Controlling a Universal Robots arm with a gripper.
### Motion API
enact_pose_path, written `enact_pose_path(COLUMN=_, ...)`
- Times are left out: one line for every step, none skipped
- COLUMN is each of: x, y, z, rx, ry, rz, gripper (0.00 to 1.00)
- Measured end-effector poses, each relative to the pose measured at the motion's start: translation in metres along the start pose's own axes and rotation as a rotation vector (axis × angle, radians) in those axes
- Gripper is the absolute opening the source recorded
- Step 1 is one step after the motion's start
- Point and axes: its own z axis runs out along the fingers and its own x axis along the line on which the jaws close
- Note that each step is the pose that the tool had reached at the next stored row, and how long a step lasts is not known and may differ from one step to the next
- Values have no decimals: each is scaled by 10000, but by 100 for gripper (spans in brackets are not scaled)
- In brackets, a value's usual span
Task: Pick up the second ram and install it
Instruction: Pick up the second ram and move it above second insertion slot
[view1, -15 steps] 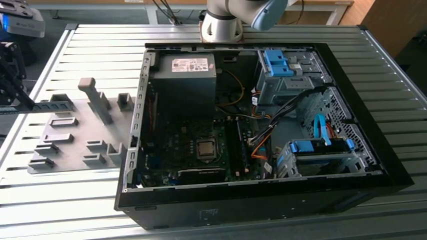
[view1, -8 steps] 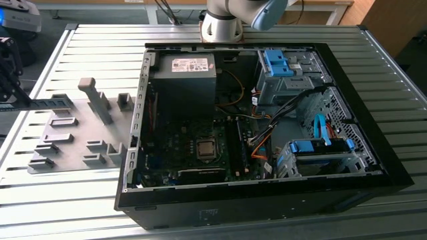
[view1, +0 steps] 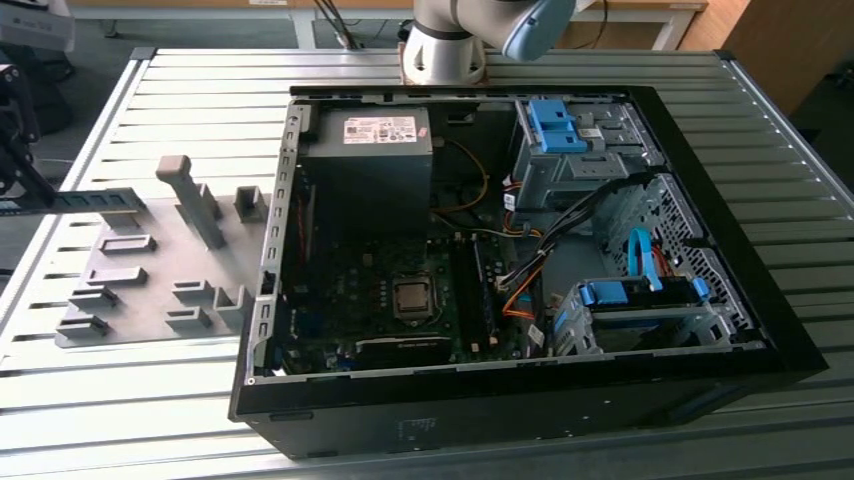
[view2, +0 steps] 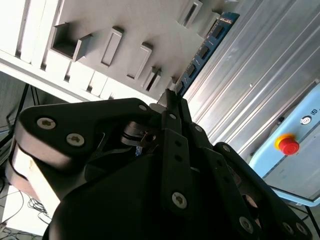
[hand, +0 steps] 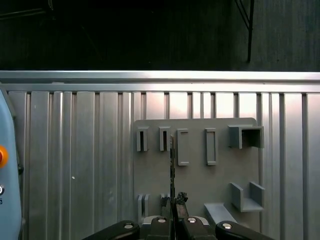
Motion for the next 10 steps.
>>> enact_pose_path(x=0, y=0, z=-11, rx=0, ry=0, rz=0, gripper=14)
enact_pose_path(x=0, y=0, z=-22, rx=0, ry=0, rz=0, gripper=14)
enact_pose_path(x=-1, y=1, z=-33, rx=0, ry=0, rz=0, gripper=14)
enact_pose_path(x=-1, y=1, z=-44, rx=0, ry=-1, rz=0, gripper=14)
enact_pose_path(x=-1, y=1, z=-56, rx=0, ry=0, rz=0, gripper=14)
enact_pose_path(x=-1, y=1, z=-68, rx=0, ry=0, rz=0, gripper=14)
enact_pose_path(x=-1, y=1, z=-79, rx=0, ry=0, rz=0, gripper=14)
enact_pose_path(x=-1, y=1, z=-90, rx=-1, ry=0, rz=0, gripper=14)
enact_pose_path(x=-1, y=2, z=-101, rx=-1, ry=0, rz=0, gripper=14)
enact_pose_path(x=-1, y=2, z=-112, rx=0, ry=0, rz=0, gripper=14)
